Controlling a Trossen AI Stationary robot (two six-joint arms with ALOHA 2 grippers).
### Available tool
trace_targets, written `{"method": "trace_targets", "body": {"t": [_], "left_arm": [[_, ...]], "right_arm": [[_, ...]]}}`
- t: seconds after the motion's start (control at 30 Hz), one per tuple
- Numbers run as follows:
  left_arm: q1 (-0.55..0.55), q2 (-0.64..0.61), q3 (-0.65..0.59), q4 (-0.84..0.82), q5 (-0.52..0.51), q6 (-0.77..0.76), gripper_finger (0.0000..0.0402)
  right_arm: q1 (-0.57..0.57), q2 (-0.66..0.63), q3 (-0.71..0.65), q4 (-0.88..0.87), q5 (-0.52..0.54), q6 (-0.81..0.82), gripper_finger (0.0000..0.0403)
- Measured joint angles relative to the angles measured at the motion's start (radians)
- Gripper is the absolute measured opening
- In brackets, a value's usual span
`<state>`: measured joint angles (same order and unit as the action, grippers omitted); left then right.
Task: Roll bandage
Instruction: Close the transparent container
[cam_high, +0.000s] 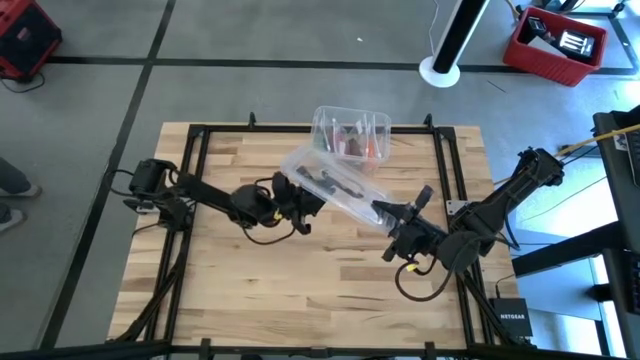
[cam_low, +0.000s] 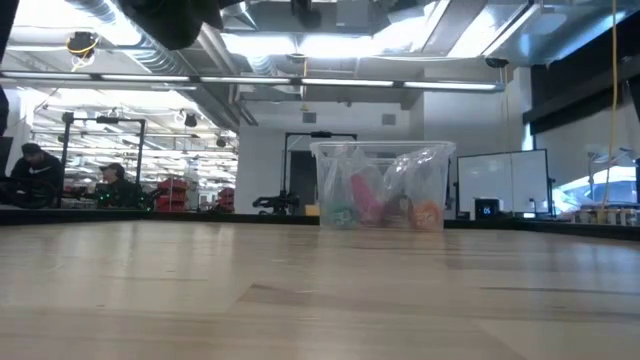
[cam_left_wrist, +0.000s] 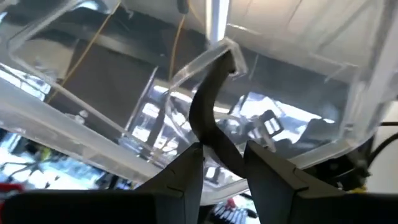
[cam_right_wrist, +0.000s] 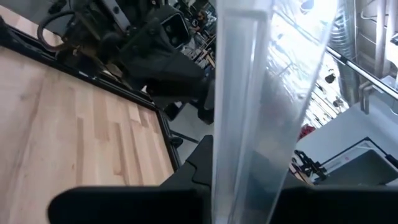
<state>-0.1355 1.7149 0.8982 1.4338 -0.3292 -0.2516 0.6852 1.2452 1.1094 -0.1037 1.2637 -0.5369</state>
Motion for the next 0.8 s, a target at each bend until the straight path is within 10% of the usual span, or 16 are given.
{"method": "trace_targets", "body": {"t": [0.8], "left_arm": [[-0.003, 0.001, 0.022, 0.016, 0.030, 0.020, 0.0109]], "right_arm": [[-0.046, 0.062, 0.000, -0.002, -0.008, -0.051, 0.0030]]}}
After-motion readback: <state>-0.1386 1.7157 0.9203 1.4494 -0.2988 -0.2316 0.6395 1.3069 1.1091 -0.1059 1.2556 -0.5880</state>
